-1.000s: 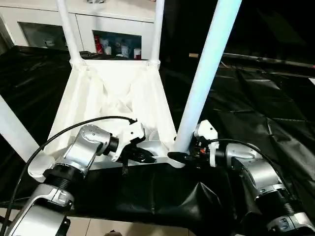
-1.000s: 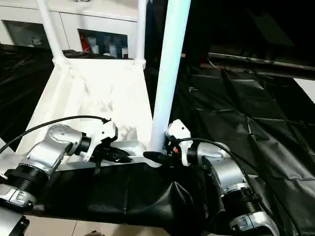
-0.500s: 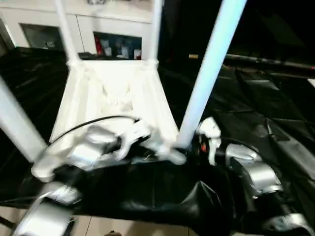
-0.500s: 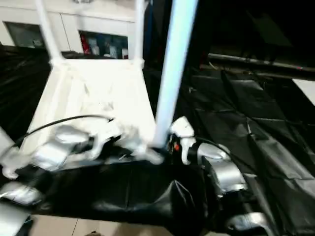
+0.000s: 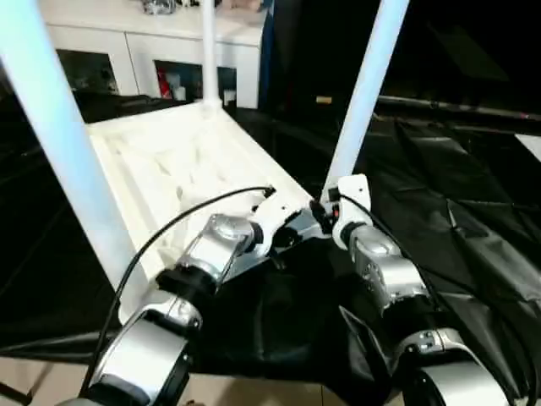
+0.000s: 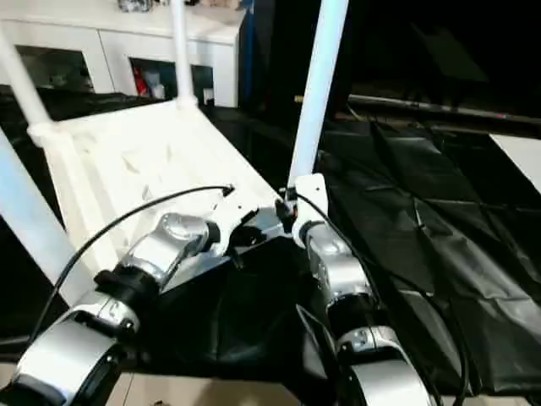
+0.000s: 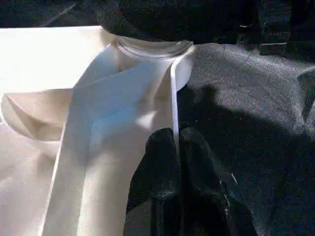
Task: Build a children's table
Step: Rotate leg to tighten
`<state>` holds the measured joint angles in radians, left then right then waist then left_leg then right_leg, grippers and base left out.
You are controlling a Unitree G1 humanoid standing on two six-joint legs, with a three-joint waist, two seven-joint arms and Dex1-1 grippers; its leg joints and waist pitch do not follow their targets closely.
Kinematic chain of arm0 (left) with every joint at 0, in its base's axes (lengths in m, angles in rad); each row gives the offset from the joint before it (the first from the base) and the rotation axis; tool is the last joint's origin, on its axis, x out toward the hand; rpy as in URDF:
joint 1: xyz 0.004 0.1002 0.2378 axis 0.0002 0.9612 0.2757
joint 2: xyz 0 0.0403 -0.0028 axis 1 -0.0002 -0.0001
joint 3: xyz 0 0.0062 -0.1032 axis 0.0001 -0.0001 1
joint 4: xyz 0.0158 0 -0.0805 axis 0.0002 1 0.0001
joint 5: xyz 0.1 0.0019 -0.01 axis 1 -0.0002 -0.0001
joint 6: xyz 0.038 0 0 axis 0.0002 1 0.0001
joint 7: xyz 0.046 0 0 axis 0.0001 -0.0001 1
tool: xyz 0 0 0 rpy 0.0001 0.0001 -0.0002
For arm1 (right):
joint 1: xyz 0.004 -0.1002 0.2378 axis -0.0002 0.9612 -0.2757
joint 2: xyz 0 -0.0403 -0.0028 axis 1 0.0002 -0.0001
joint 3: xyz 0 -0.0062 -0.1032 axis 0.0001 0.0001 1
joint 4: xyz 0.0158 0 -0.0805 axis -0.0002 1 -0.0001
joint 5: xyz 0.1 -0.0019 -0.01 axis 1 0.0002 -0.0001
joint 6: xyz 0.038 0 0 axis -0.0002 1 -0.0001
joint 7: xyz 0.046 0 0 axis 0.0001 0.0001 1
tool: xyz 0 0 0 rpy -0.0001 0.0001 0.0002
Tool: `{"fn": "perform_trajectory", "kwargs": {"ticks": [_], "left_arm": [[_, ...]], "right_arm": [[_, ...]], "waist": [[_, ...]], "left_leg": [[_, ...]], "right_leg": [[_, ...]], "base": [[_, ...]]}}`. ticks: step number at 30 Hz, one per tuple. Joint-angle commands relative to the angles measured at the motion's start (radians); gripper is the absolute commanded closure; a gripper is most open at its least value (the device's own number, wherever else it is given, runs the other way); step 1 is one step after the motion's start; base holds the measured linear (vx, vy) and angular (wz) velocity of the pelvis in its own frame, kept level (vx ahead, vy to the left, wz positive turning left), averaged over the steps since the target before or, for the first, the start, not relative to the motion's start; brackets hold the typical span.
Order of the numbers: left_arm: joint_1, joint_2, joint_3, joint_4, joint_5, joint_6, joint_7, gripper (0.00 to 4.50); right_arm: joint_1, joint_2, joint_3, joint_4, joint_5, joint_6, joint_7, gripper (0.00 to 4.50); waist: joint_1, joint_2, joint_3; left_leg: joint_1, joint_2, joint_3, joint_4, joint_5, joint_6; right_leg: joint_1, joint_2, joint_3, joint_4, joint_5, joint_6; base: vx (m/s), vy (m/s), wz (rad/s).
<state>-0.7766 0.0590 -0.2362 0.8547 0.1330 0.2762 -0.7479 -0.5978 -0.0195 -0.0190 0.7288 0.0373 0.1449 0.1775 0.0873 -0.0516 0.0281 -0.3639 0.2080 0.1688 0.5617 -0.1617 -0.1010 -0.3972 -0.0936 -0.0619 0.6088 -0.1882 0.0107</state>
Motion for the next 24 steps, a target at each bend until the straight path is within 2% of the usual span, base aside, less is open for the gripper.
{"fn": "perform_trajectory", "kwargs": {"ticks": [1, 2, 3, 5, 6, 7, 9, 11, 12, 14, 16, 18, 21, 24], "left_arm": [[-0.006, -0.033, -0.016, -0.006, -0.035, -0.072, -0.038, 4.50], [-0.005, -0.032, -0.016, -0.008, -0.035, -0.073, -0.041, 4.50], [0.009, -0.010, -0.017, -0.025, -0.044, -0.080, -0.086, 4.50], [0.018, 0.005, -0.019, -0.034, -0.048, -0.094, -0.117, 4.50], [0.034, 0.033, -0.020, -0.052, -0.058, -0.097, -0.171, 4.50], [0.037, 0.039, -0.021, -0.056, -0.060, -0.101, -0.184, 4.50], [0.064, 0.084, -0.021, -0.096, -0.085, -0.104, -0.283, 4.50], [0.070, 0.093, -0.020, -0.105, -0.089, -0.096, -0.302, 4.50], [0.082, 0.112, -0.022, -0.126, -0.099, -0.099, -0.342, 4.50], [0.104, 0.143, -0.026, -0.161, -0.118, -0.110, -0.407, 4.50], [0.132, 0.184, -0.035, -0.211, -0.140, -0.110, -0.492, 4.50], [0.150, 0.214, -0.046, -0.246, -0.152, -0.097, -0.549, 4.50], [0.178, 0.255, -0.054, -0.303, -0.168, -0.063, -0.625, 4.50], [0.185, 0.262, -0.049, -0.313, -0.164, -0.060, -0.628, 4.50]], "right_arm": [[0.010, 0.058, 0.062, 0.039, 0.038, 0.016, 0.130, 1.69], [0.010, 0.057, 0.062, 0.038, 0.039, 0.015, 0.134, 1.60], [0.029, 0.027, 0.087, 0.000, 0.049, 0.017, 0.231, 1.60], [0.045, 0.004, 0.105, -0.032, 0.053, 0.024, 0.299, 1.33], [0.080, -0.045, 0.149, -0.101, 0.064, 0.048, 0.436, 1.20], [0.088, -0.057, 0.159, -0.116, 0.065, 0.049, 0.459, 1.20], [0.143, -0.144, 0.214, -0.222, 0.091, 0.066, 0.623, 1.04], [0.150, -0.158, 0.217, -0.239, 0.102, 0.077, 0.649, 0.94], [0.163, -0.185, 0.219, -0.269, 0.120, 0.094, 0.694, 0.82], [0.179, -0.225, 0.224, -0.311, 0.144, 0.118, 0.757, 0.72], [0.197, -0.271, 0.233, -0.353, 0.152, 0.134, 0.832, 0.63], [0.203, -0.296, 0.241, -0.368, 0.144, 0.134, 0.866, 0.34], [0.207, -0.328, 0.263, -0.380, 0.113, 0.118, 0.892, 0.27], [0.202, -0.323, 0.275, -0.371, 0.097, 0.106, 0.893, 0.27]], "waist": [[-0.002, 0.000, -0.042], [-0.001, -0.010, -0.042], [0.002, -0.005, -0.042], [0.004, -0.007, -0.039], [0.006, -0.008, -0.038], [0.006, -0.008, -0.037], [0.010, -0.010, -0.040], [0.012, -0.009, -0.040], [0.007, -0.006, -0.040], [0.008, -0.006, -0.040], [0.009, -0.007, -0.039], [0.008, -0.005, -0.041], [0.012, -0.001, -0.043], [0.015, -0.002, -0.042]], "left_leg": [[0.004, 0.011, 0.000, -0.069, -0.339, 0.013], [0.003, 0.011, 0.001, -0.069, -0.335, 0.017], [0.005, 0.012, 0.001, -0.069, -0.331, 0.021], [0.000, 0.013, 0.001, -0.070, -0.325, 0.035], [0.000, 0.013, 0.000, -0.072, -0.322, 0.041], [0.000, 0.014, 0.002, -0.071, -0.323, 0.043], [-0.003, 0.018, 0.002, -0.070, -0.286, 0.049], [-0.003, 0.019, 0.001, -0.071, -0.275, 0.053], [-0.003, 0.020, 0.001, -0.073, -0.277, 0.048], [0.000, 0.022, 0.002, -0.072, -0.287, 0.045], [-0.003, 0.022, 0.001, -0.073, -0.287, 0.049], [0.001, 0.024, 0.002, -0.072, -0.287, 0.049], [0.004, 0.026, 0.006, -0.070, -0.257, 0.046], [0.002, 0.023, 0.007, -0.069, -0.247, 0.042]], "right_leg": [[0.031, -0.043, 0.033, -0.102, -0.382, -0.108], [0.031, -0.044, 0.032, -0.103, -0.384, -0.107], [0.030, -0.045, 0.033, -0.103, -0.388, -0.111], [0.036, -0.045, 0.032, -0.104, -0.388, -0.109], [0.037, -0.045, 0.030, -0.107, -0.407, -0.103], [0.036, -0.046, 0.032, -0.108, -0.415, -0.101], [0.038, -0.047, 0.035, -0.101, -0.374, -0.109], [0.041, -0.047, 0.034, -0.097, -0.350, -0.121], [0.038, -0.046, 0.033, -0.094, -0.340, -0.138], [0.037, -0.048, 0.035, -0.095, -0.341, -0.146], [0.040, -0.046, 0.034, -0.092, -0.326, -0.150], [0.037, -0.047, 0.036, -0.090, -0.311, -0.161], [0.034, -0.045, 0.038, -0.079, -0.221, -0.196], [0.037, -0.043, 0.037, -0.075, -0.196, -0.201]], "base": [[0.000, 0.000, 0.00], [0.000, 0.000, 0.00], [0.000, 0.000, 0.00], [0.000, 0.000, 0.00], [0.000, 0.000, 0.00], [0.000, 0.000, 0.00], [0.000, 0.000, 0.00], [0.000, 0.000, 0.00], [0.000, 0.000, 0.00], [0.000, 0.000, 0.00], [0.000, 0.000, 0.00], [0.000, 0.000, 0.00], [0.000, 0.000, 0.00], [0.000, 0.000, 0.00]]}}
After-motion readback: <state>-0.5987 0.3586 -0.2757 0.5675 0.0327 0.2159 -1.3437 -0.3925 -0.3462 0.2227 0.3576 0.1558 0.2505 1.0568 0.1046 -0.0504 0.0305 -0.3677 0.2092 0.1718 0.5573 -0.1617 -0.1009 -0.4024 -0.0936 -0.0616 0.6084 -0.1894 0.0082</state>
